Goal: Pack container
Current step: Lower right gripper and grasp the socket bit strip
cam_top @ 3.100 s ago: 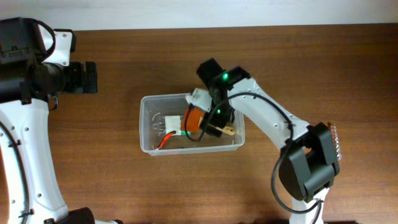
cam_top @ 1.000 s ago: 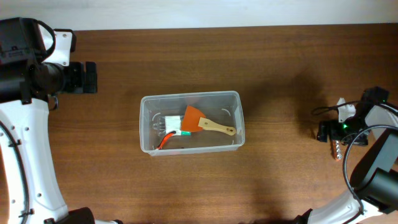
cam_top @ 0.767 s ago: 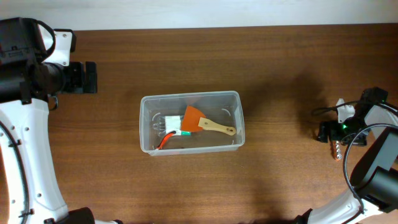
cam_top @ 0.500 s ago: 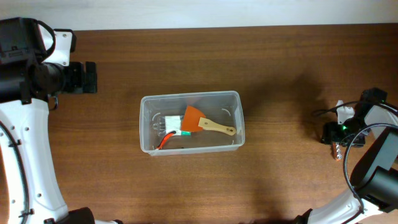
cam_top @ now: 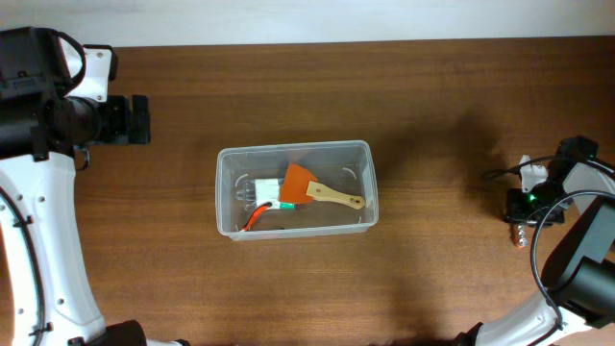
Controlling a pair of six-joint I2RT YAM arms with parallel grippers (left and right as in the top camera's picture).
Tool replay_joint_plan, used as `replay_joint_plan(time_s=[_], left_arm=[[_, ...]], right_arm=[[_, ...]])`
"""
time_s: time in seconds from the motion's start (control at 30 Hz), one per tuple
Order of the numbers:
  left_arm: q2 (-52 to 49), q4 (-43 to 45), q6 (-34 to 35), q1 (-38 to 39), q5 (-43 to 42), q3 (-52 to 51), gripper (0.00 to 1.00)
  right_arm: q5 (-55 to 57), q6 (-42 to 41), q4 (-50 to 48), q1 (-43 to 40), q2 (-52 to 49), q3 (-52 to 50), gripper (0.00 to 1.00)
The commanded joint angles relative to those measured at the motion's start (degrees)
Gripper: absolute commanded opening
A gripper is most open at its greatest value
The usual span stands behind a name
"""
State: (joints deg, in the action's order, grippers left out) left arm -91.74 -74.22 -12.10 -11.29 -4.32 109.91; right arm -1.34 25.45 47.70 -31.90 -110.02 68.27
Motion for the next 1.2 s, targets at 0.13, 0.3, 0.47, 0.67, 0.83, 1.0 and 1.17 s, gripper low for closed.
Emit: replay_joint_plan(time_s=[0.13, 0.3, 0.47, 0.67, 0.83, 1.0, 1.17], left_arm=[[-0.31, -0.04, 0.92, -0.22, -0.44, -0.26, 0.99], [-0.31, -0.04, 0.92, -0.22, -0.44, -0.26, 0.99], [-0.31, -0.04, 0.92, -0.22, -0.44, -0.26, 0.99], [-0.31, -0.04, 0.92, -0.22, -0.44, -0.26, 0.99], [-0.31, -0.02, 0.90, -0.22, -0.42, -0.26, 0.99], [-0.31, -0.04, 0.90, -0.22, -0.42, -0.26, 0.99], [-0.31, -0.02, 0.90, -0.22, -0.42, -0.26, 0.99]], right_arm=[[0.46, -0.42, -0.24, -0.04, -0.94, -0.57, 0.19], [0.46, -0.42, -0.61, -0.04, -0.94, -0.57, 0.16], [0.44, -0.42, -0.70, -0.04, -0.94, -0.57, 0.15], [0.22, -0.42, -1.14, 0.00, -0.94, -0.57, 0.04], [-2.95, -0.44, -1.66, 0.00, -0.94, -0.35, 0.04], [-7.28, -0.61, 0.85, 0.85, -0.68, 3.65, 0.04], [-7.32, -0.61, 6.97, 4.72, 0.57, 14.03, 0.04]])
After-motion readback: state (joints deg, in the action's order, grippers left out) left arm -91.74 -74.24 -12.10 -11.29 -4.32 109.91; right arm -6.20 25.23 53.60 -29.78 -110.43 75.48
